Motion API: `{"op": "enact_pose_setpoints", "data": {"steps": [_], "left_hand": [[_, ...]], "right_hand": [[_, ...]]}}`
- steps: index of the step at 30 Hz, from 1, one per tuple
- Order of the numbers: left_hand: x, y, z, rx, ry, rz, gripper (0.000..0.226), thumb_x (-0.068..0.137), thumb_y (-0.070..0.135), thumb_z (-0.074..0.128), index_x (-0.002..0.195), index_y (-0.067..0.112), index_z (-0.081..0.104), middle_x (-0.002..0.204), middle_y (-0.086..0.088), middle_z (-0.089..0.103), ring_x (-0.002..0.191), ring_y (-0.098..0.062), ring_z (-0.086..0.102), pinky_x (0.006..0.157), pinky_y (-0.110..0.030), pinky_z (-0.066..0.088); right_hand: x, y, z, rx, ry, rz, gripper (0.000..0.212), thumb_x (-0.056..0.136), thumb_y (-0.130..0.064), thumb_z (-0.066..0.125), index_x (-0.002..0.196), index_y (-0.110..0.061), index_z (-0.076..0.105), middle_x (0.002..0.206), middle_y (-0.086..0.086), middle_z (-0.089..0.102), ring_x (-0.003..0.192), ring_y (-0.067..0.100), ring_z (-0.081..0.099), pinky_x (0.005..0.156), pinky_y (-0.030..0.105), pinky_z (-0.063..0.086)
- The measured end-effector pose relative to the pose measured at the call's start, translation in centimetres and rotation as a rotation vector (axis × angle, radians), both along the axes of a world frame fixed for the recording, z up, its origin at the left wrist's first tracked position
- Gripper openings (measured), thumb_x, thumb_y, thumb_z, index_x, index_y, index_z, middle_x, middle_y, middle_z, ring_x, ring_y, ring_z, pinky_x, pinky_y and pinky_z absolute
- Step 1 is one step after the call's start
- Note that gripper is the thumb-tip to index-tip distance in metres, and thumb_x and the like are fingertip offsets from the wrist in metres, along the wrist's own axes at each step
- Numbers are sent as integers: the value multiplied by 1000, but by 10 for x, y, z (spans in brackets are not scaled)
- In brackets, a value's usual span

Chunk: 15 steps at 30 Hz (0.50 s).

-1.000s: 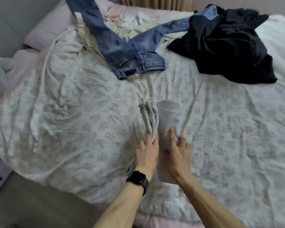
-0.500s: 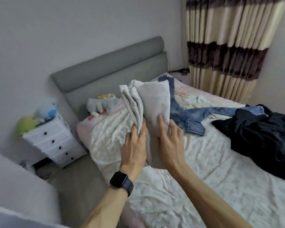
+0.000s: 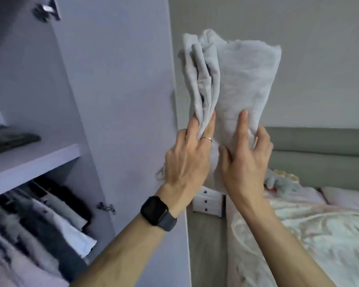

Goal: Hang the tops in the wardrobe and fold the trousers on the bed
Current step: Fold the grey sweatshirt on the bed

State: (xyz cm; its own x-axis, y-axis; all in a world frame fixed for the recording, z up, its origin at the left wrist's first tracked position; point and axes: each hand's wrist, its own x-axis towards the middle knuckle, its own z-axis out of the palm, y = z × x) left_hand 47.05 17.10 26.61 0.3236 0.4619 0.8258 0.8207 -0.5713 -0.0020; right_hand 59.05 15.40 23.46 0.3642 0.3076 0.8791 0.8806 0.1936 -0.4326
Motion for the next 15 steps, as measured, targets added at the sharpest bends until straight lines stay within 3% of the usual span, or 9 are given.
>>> {"op": "enact_pose_setpoints", "data": {"steps": [5, 8, 11, 15], "left_hand": [[-114, 23, 24, 21, -25, 249, 83, 87, 1, 59, 160, 25, 26, 143, -9, 46, 90, -31, 54, 46, -35, 44], [-186, 26, 35, 20, -47, 391, 91, 85, -2, 57, 162, 27, 17, 147, -9, 41, 94, -32, 51, 50, -40, 46], [-273, 23, 44, 59, -71, 585, 84, 89, 2, 45, 162, 28, 12, 148, -10, 38, 98, -33, 51, 56, -45, 53], [-383, 15, 59, 43, -60, 844, 95, 86, -1, 55, 161, 31, 7, 150, -7, 32, 96, -31, 48, 57, -37, 35]], "right_hand": [[-113, 46, 30, -30, -10, 266, 86, 89, -7, 72, 159, -19, 23, 146, 30, 39, 120, 49, 44, 104, 51, 39], [-184, 72, 41, 10, -55, 430, 86, 91, -8, 69, 160, -21, 20, 149, 25, 35, 123, 44, 41, 104, 46, 39], [-276, 93, 55, 37, -123, 644, 87, 92, -10, 68, 160, -24, 16, 151, 22, 33, 121, 41, 40, 101, 46, 41], [-395, 105, 70, 5, -155, 875, 85, 95, -13, 65, 162, -24, 14, 152, 22, 30, 123, 40, 38, 104, 44, 37]]}}
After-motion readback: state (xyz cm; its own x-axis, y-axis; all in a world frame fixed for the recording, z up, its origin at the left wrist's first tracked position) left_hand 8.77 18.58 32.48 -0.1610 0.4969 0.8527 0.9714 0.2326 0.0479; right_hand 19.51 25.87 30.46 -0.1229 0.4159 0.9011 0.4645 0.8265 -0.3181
